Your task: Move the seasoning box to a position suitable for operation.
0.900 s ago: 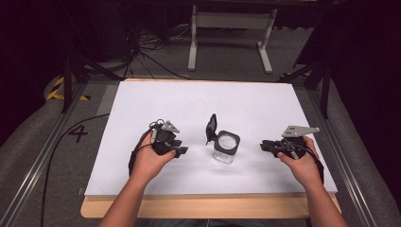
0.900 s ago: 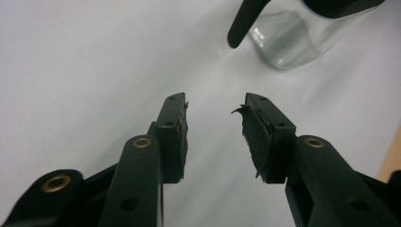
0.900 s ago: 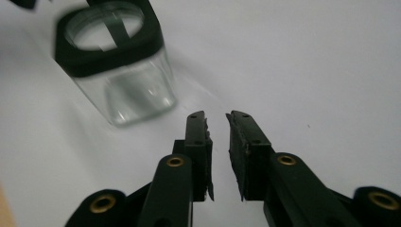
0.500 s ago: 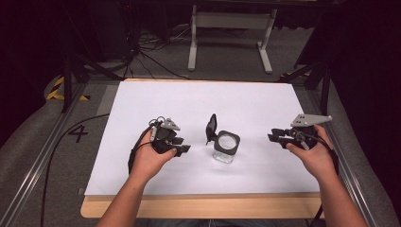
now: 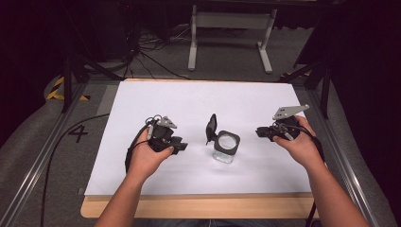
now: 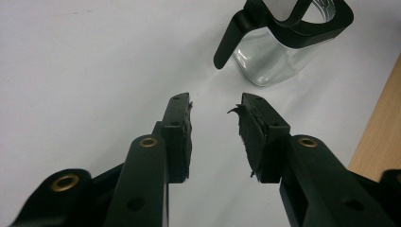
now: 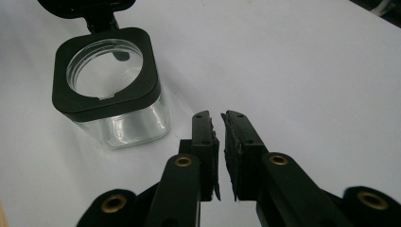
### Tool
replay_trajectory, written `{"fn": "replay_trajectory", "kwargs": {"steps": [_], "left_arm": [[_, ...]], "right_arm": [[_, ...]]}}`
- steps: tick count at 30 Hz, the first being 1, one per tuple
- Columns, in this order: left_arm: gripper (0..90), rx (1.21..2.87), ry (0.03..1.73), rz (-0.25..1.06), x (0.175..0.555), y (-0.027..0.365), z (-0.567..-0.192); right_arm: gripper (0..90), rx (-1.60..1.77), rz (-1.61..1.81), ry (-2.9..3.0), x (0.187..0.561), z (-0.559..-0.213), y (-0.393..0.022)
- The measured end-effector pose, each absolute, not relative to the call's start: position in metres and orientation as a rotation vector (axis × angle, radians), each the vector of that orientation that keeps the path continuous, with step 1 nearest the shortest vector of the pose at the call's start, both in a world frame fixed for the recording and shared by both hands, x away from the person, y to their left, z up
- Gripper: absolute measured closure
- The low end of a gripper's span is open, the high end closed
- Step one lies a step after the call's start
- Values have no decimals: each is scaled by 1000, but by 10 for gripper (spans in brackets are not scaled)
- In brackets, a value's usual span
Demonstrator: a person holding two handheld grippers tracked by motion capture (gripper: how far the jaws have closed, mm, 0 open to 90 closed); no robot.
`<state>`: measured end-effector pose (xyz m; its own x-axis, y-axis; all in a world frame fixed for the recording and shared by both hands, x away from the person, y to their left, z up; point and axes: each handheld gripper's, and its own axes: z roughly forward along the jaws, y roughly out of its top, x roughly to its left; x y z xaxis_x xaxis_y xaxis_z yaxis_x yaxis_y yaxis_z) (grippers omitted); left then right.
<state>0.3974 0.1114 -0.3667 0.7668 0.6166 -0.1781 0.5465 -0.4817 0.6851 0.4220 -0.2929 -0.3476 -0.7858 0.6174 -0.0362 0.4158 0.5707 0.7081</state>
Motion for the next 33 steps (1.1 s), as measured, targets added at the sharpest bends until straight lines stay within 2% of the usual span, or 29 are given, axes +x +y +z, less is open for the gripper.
{"fn": "replay_trajectory", "kwargs": {"steps": [15, 33], "left_arm": [[640, 2186, 857, 92, 401, 110, -367], [633, 2209, 843, 76, 407, 108, -369]], "right_arm": [[871, 832, 977, 2667, 448, -391, -266], [884, 792, 1053, 2696, 455, -402, -253]]}}
